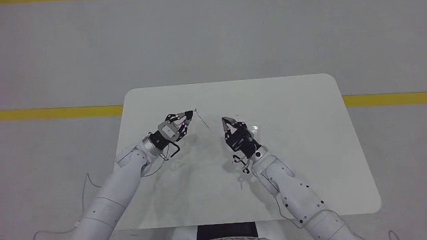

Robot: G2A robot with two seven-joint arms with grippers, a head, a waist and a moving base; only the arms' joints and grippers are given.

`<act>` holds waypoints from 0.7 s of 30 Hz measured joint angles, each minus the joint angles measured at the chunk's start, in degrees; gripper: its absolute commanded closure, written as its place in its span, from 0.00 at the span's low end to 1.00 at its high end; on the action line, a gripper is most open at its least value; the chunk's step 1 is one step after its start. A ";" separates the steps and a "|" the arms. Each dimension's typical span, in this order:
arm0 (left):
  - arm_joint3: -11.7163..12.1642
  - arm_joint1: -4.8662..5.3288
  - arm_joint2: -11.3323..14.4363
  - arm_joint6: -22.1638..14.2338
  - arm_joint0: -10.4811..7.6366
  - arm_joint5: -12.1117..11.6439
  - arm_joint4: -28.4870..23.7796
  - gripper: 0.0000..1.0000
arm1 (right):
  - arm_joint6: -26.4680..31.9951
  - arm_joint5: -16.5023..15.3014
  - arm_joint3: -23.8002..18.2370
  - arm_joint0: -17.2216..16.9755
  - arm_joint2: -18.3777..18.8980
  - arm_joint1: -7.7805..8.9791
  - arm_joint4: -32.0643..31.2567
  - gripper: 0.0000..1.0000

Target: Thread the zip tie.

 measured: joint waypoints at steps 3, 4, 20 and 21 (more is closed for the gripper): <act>0.00 0.00 0.00 0.00 0.00 0.00 0.00 1.00 | 0.27 0.31 -0.40 -0.52 0.33 0.27 0.00 1.00; 0.00 0.00 0.00 0.00 0.00 0.00 0.00 1.00 | 0.38 0.31 -0.62 -0.76 0.52 0.38 0.00 1.00; -1.13 0.10 0.20 0.07 0.09 -1.55 2.33 1.00 | 1.91 -1.88 -1.93 -1.44 1.92 0.62 2.16 0.00; -1.40 0.23 0.14 -0.51 0.13 -2.09 3.63 1.00 | 2.64 -2.87 -1.96 -1.33 2.43 0.64 3.94 0.00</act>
